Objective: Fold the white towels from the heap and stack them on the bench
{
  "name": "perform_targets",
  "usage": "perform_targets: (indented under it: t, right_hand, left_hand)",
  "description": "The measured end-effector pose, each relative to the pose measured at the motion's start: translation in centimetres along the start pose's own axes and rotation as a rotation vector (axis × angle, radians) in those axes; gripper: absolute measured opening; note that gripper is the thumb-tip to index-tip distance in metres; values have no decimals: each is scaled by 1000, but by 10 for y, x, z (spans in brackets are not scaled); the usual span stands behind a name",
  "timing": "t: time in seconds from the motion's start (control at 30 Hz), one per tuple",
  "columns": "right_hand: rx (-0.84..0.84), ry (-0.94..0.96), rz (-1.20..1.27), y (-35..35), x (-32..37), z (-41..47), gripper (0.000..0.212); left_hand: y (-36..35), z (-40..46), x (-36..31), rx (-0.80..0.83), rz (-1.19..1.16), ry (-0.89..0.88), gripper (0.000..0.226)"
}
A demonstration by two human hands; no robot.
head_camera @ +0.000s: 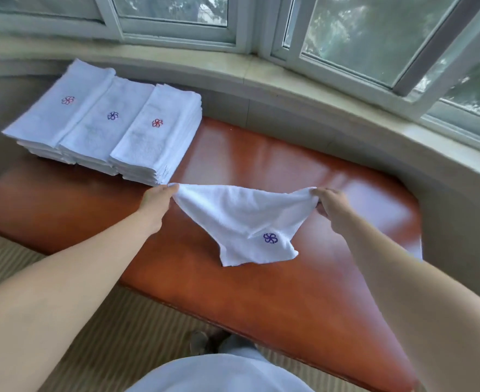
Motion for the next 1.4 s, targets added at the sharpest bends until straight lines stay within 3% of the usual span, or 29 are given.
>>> perform_targets:
  t: [0.07, 0.2, 0.3, 0.37, 0.47, 0.53, 0.77, 0.93, 1.07, 1.23, 1.3, 1.4]
  right_hand:
    - [-98, 47, 80, 23, 35, -7, 3]
    - [-232, 118, 181, 61, 80, -22, 11]
    - [-214, 172, 264, 67, 101, -29, 16]
    - [-209, 198, 307, 68, 112, -33, 7]
    - [-214, 236, 276, 69, 126, -35, 28]
    - [-226, 255, 256, 69, 134, -34, 25]
    - [-189, 192, 353, 63, 143, -29, 27]
    - [-133, 129, 271, 59, 129, -28, 23]
    - [-116, 183, 28, 57, 114, -26, 13]
    - [-26, 212, -76, 50, 116, -25, 35]
    - [-9, 314, -309, 50, 122, -28, 36]
    - [-97, 496, -625, 49, 139, -36, 25]
  left_hand:
    - [4, -15, -35, 25, -77, -39, 7]
    - [12, -42, -89, 33, -117, -136, 13]
    - [17, -56, -117, 67, -155, -203, 9]
    - [20, -61, -130, 71, -150, -230, 9]
    - [25, -61, -143, 63, -150, -268, 14]
    - [29, -60, -148, 35, -149, -295, 10]
    - [38, -60, -155, -11, -112, -354, 13]
    - [38, -51, -151, 11, -95, -333, 12]
    - [38, -44, -149, 6, 3, -354, 12]
    - [43, -42, -147, 1, 226, -345, 29]
    - [45, -44, -148, -50, 394, -429, 30]
    - [48, -49, -151, -159, 569, -581, 14]
Point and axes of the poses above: each hand's wrist, its own z-axis towards the middle knuckle, its own y-axis out of the back of the hand, x = y × z, the point moved 6 cm from there along z, towards the middle knuckle, and after that the axes turned 12 degrees about y, right-handed, at the moved point
